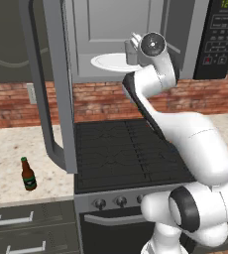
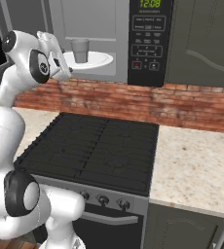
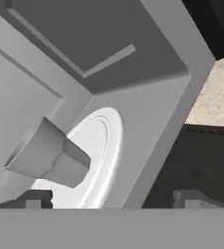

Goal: Place the microwavable item in the microwave. Then, close the microwave door and press the start button.

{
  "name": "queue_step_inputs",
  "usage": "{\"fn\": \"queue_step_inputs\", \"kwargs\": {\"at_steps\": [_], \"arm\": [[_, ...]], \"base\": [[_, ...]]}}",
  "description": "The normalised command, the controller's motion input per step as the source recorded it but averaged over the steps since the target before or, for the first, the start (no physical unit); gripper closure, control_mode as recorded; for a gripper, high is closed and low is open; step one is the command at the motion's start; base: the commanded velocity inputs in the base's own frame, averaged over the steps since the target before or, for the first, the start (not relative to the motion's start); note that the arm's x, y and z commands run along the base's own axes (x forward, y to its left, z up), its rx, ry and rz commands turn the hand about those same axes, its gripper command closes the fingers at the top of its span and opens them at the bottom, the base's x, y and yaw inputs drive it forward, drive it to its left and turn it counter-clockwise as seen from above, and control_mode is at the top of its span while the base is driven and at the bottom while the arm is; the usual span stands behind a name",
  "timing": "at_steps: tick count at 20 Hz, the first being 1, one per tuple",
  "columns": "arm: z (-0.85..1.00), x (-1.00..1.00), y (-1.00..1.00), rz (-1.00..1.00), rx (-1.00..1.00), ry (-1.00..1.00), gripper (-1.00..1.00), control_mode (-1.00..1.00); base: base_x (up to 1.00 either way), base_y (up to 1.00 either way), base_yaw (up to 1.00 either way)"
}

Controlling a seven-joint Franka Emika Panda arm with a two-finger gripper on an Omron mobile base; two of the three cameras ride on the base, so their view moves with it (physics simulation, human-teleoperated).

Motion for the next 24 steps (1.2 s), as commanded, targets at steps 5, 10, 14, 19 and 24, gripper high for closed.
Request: {"fn": "queue_step_inputs", "kwargs": {"at_steps": [5, 10, 14, 19, 24], "arm": [[-0.81, -0.45, -0.08, 0.00, -0.34, 0.00, -1.00, -1.00], [-0.80, -0.93, 0.12, -0.02, -0.41, -0.12, -1.00, -1.00], [-0.59, -0.92, 0.41, -0.11, -0.38, -0.13, -1.00, -1.00], [-0.19, -0.65, 0.66, -0.08, -0.18, -0.06, -1.00, -1.00], [0.00, -0.73, 0.84, -0.09, -0.02, -0.10, -1.00, -1.00]], "base": [[0.00, 0.00, 0.00], [0.00, 0.00, 0.00], [0.00, 0.00, 0.00], [0.00, 0.00, 0.00], [0.00, 0.00, 0.00]]}}
